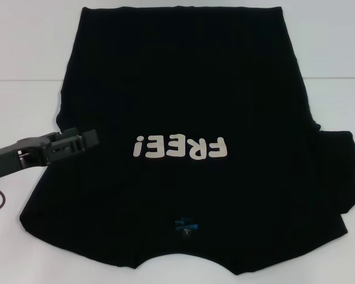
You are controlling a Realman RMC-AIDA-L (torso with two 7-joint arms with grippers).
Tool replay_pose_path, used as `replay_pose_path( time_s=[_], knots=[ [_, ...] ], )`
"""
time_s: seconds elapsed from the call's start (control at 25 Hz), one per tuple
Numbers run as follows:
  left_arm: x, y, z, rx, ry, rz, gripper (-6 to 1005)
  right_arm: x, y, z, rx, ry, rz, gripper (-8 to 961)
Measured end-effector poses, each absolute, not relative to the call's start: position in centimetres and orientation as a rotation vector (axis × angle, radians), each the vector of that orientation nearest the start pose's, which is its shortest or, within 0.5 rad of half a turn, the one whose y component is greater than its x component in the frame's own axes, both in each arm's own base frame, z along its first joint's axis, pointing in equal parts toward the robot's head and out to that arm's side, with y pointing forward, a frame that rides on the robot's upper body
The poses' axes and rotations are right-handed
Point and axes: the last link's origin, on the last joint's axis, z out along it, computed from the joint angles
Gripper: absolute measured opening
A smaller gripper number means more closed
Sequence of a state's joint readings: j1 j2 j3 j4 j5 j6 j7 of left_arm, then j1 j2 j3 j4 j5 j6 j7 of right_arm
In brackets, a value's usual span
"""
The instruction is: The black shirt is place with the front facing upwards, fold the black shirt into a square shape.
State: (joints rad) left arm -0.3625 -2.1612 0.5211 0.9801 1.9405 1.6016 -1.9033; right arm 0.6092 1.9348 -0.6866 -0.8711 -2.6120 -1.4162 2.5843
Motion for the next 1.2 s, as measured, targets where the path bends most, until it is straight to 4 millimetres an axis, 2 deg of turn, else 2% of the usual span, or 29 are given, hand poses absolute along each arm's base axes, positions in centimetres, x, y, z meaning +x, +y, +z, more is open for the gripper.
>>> replay_pose_path(
  time_s=[0.56, 1.2],
  knots=[
    [-28.7, 30.7, 5.8, -2.268, -1.221, -0.942, 798, 32.7, 37.5, 7.4, -1.962, 1.697, -0.052, 657],
    [-28.6, 30.7, 5.8, -2.264, -1.222, -0.952, 797, 32.9, 37.7, 6.6, -1.964, 1.689, -0.05, 654]
  ],
)
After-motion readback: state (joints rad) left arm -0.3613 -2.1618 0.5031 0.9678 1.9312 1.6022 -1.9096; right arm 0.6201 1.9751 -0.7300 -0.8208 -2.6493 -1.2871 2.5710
